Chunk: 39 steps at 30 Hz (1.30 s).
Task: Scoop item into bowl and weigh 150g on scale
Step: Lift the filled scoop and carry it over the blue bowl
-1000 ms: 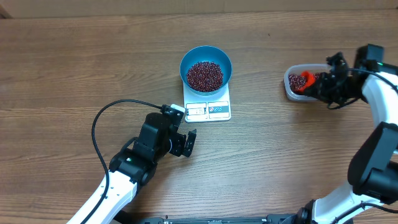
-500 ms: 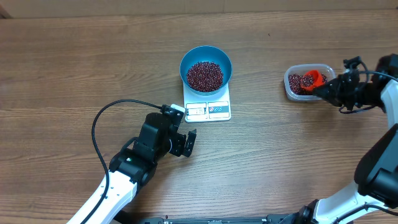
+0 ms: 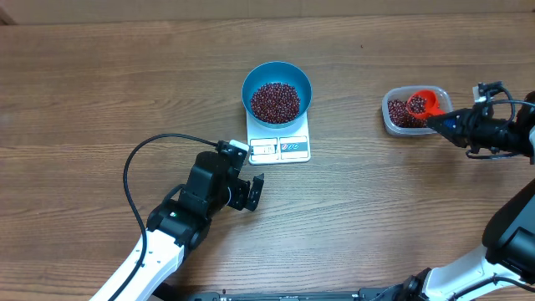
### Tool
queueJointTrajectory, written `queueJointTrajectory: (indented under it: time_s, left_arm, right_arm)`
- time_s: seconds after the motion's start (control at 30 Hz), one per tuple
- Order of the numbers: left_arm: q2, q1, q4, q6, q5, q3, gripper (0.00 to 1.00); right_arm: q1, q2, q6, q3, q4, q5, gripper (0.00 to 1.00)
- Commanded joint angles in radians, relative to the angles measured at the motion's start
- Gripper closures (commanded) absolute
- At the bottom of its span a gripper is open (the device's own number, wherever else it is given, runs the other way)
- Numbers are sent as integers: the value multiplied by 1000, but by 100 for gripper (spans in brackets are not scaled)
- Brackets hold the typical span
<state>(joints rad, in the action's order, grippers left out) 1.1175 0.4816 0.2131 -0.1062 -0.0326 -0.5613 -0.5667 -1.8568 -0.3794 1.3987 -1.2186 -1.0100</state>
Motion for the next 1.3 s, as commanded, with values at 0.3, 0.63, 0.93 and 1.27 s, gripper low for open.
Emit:
queueJointTrajectory:
  time_s: [0.3, 0.63, 0.93, 1.27]
  left_arm:
    - [6, -4, 0, -14, 7, 4, 0]
    - [6, -4, 0, -14, 7, 4, 0]
    - [6, -4, 0, -14, 7, 4, 0]
    - [6, -4, 0, -14, 7, 4, 0]
  right_arm:
    - [153, -1, -76, 89, -72, -145, 96]
    - [411, -1, 119, 183, 58, -140, 96]
    - [622, -1, 417, 187, 333, 74, 96]
    - [761, -1, 484, 188, 440, 324, 96]
